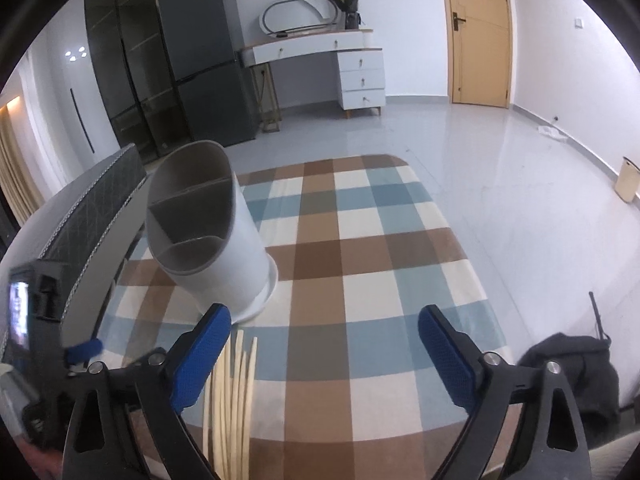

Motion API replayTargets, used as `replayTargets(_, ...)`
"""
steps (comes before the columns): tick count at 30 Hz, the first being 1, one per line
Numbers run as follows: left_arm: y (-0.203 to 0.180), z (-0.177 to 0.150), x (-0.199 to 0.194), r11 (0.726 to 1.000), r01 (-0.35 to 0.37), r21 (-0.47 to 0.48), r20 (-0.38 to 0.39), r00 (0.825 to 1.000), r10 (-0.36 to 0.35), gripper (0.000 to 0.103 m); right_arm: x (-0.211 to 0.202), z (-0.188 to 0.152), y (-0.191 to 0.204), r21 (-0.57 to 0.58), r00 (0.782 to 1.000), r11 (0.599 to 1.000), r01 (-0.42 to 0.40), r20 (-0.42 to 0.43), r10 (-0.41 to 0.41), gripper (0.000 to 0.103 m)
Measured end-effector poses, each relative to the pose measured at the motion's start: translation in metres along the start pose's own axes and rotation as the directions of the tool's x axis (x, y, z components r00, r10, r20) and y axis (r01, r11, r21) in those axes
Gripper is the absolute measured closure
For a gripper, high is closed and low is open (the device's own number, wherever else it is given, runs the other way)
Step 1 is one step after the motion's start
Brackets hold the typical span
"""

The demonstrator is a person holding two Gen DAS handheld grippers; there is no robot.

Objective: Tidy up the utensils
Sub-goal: 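Lower the left tool to grasp one wooden chopstick while the right tool grasps another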

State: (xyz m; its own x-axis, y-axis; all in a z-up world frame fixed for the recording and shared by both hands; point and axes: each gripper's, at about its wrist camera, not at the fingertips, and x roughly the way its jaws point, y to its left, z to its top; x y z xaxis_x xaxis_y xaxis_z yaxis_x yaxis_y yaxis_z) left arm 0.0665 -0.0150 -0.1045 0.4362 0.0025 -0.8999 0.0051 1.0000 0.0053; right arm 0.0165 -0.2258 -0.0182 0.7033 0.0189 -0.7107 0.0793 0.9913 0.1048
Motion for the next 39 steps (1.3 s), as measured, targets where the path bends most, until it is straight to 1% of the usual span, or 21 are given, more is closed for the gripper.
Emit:
replayTargets(2,-0.004,0.002,0.009,1.000,-0.006,0.008,-0.038,0.999,0.007,0.005,0.005,0.001,-0.002,0.002,1.000,1.000,0.002,-0.005,-0.002,0.008)
replayTargets(4,-0.008,0.002,0.014,1.000,0.005,0.008,-0.068,0.998,-0.005,0.008,0.010,0.003,-0.002,0.003,1.000,1.000,0.003,-0.017,-0.003,0.008)
replayTargets(7,-0.017,0.003,0.018,0.999,-0.005,0.034,-0.080,0.997,0.008,0.009,0.016,0.004,0.000,-0.003,1.000,1.000,-0.003,-0.030,0.003,0.012)
replayTargets(10,-0.021,0.003,0.022,0.999,-0.022,0.046,-0.098,0.995,0.026,0.009,0.014,0.005,0.005,-0.025,1.000,1.000,-0.009,-0.030,0.009,0.012)
replayTargets(11,-0.020,0.002,0.024,0.999,-0.023,0.045,-0.108,0.994,0.028,0.011,0.014,0.005,0.007,-0.031,0.999,0.999,-0.012,-0.031,0.011,0.012)
replayTargets(12,-0.020,0.001,0.027,0.999,-0.018,0.039,-0.117,0.993,0.023,0.014,0.015,0.005,0.007,-0.033,0.999,0.999,-0.014,-0.033,0.013,0.012)
replayTargets(14,-0.020,0.000,0.030,1.000,0.003,0.031,-0.144,0.990,0.002,0.017,0.016,0.005,0.008,-0.032,0.999,0.999,-0.022,-0.039,0.020,0.012)
replayTargets(19,-0.026,-0.002,0.027,0.999,0.021,0.040,-0.153,0.988,-0.015,0.018,0.017,0.005,0.009,-0.030,0.999,0.999,-0.025,-0.041,0.023,0.012)
replayTargets(20,-0.027,-0.001,0.029,0.999,0.015,0.048,-0.157,0.988,-0.008,0.018,0.017,0.005,0.009,-0.030,0.999,0.999,-0.025,-0.041,0.023,0.012)
replayTargets(21,-0.028,-0.002,0.031,0.999,0.008,0.054,-0.165,0.986,0.001,0.019,0.017,0.006,0.009,-0.030,0.999,0.999,-0.025,-0.041,0.024,0.012)
replayTargets(23,-0.027,-0.003,0.032,0.999,0.027,0.039,-0.179,0.984,-0.020,0.024,0.016,0.006,0.009,-0.031,0.999,0.999,-0.026,-0.041,0.025,0.012)
replayTargets(26,-0.027,0.002,0.032,0.999,0.005,0.044,-0.171,0.985,0.002,0.024,0.018,0.006,0.009,-0.029,0.999,0.999,-0.028,-0.042,0.027,0.012)
replayTargets(28,-0.026,0.004,0.033,0.999,0.024,0.036,-0.172,0.985,-0.017,0.025,0.018,0.006,0.009,-0.028,0.999,0.999,-0.031,-0.043,0.029,0.012)
replayTargets(29,-0.026,0.005,0.032,0.999,0.034,0.025,-0.170,0.985,-0.030,0.029,0.018,0.006,0.010,-0.029,0.999,0.999,-0.030,-0.045,0.029,0.012)
replayTargets(31,-0.024,0.007,0.030,0.999,0.032,0.019,-0.161,0.987,-0.029,0.035,0.018,0.005,0.010,-0.031,0.998,0.999,-0.029,-0.048,0.027,0.012)
replayTargets(33,-0.028,0.007,0.028,0.999,0.036,0.024,-0.154,0.988,-0.032,0.052,0.020,0.005,0.010,-0.029,0.998,0.999,-0.036,-0.059,0.034,0.012)
replayTargets(34,-0.029,0.007,0.026,0.999,0.038,0.025,-0.151,0.988,-0.033,0.057,0.021,0.004,0.010,-0.029,0.997,0.999,-0.039,-0.066,0.037,0.012)
replayTargets(36,-0.029,0.005,0.023,0.999,0.040,0.013,-0.153,0.988,-0.037,0.077,0.024,0.003,0.009,-0.031,0.996,0.999,-0.041,-0.084,0.038,0.014)
replayTargets(37,-0.029,0.005,0.021,0.999,0.051,0.007,-0.152,0.987,-0.049,0.083,0.027,0.002,0.009,-0.030,0.994,0.999,-0.045,-0.097,0.042,0.016)
replayTargets(38,-0.028,0.005,0.021,0.998,0.057,0.002,-0.155,0.986,-0.056,0.094,0.030,0.000,0.008,-0.028,0.992,0.998,-0.050,-0.115,0.046,0.018)
replayTargets(39,-0.028,0.005,0.021,0.998,0.067,-0.008,-0.161,0.985,-0.067,0.097,0.034,-0.001,0.008,-0.026,0.990,0.998,-0.053,-0.132,0.049,0.020)
